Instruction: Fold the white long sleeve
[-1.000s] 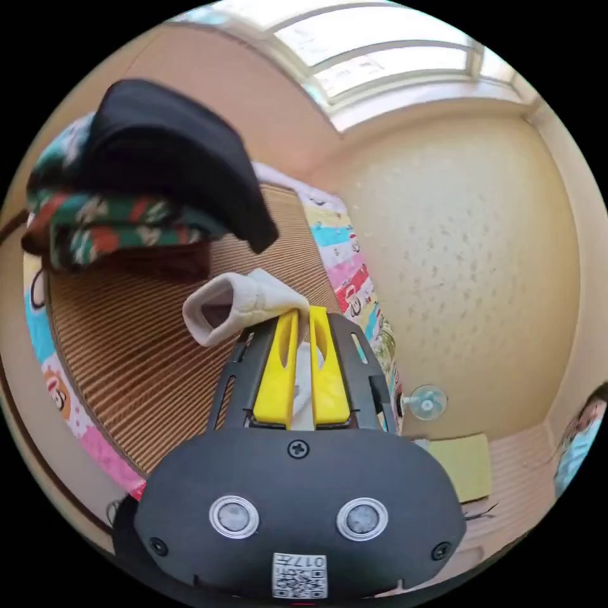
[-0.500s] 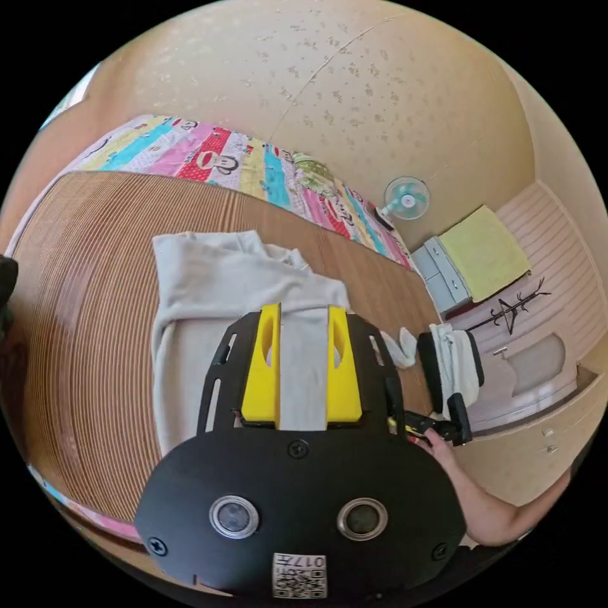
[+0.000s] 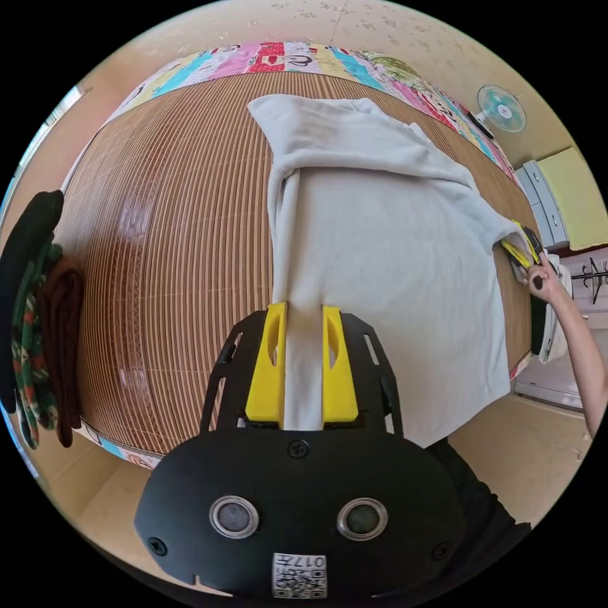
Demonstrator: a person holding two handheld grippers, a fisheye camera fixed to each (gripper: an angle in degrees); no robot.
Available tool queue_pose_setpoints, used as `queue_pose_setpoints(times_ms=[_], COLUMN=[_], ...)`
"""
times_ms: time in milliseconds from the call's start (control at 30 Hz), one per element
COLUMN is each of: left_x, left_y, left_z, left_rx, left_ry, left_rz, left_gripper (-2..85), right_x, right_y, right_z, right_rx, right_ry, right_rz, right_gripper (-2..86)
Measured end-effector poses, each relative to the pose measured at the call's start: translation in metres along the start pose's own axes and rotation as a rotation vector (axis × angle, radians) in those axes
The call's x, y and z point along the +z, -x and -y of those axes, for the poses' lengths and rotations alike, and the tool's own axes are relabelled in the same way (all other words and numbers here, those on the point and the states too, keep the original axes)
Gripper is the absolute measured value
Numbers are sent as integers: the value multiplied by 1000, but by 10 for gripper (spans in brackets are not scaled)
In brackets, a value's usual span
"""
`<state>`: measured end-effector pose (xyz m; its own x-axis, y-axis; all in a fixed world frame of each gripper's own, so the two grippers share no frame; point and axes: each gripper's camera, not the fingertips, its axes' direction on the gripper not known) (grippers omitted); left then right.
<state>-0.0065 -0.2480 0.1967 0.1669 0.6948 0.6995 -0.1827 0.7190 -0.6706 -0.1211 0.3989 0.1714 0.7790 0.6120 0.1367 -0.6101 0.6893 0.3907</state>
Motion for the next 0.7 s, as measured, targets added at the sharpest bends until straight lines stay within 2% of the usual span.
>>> queue_pose_setpoints(times_ms=[100,133,167,267,300,433,500,567,633,700], left_x=[-1,-1,-1,-2,-2,-7,-11,-16,-19,-20], left_y=[-5,-6,-8,-12,-13,-26,-28,-27,-26,-27], left_z=[-2,-3,-4,-5,-5,-6,-10,-19,-27,-36], left_rx=[11,11,3,-29,-33,-71,-112,-177,-222,-266], left_ry=[-2,-5,-7,1,5,27,24,11,7,6], left_rz=[-2,-3,-4,-2,3,62,67,37,24,29], left_gripper=[85,85,84,84,85,88,90,94,97,97], right_x=[-20,-22,-27,-37,-47,-103,-141,-156,-160,-150], right_y=[71,77,75,20,-2,-58,-96,-113,-114,-93], right_z=[23,23,25,20,8,-34,-51,-50,-33,9], right_rx=[-415,-451,-435,-143,-81,43,155,203,205,160], right_ry=[14,26,53,162,187,19,-205,-346,-416,-376], right_rz=[27,8,-83,-410,-429,-137,82,200,237,202], right_gripper=[17,16,26,85,109,120,124,125,130,140])
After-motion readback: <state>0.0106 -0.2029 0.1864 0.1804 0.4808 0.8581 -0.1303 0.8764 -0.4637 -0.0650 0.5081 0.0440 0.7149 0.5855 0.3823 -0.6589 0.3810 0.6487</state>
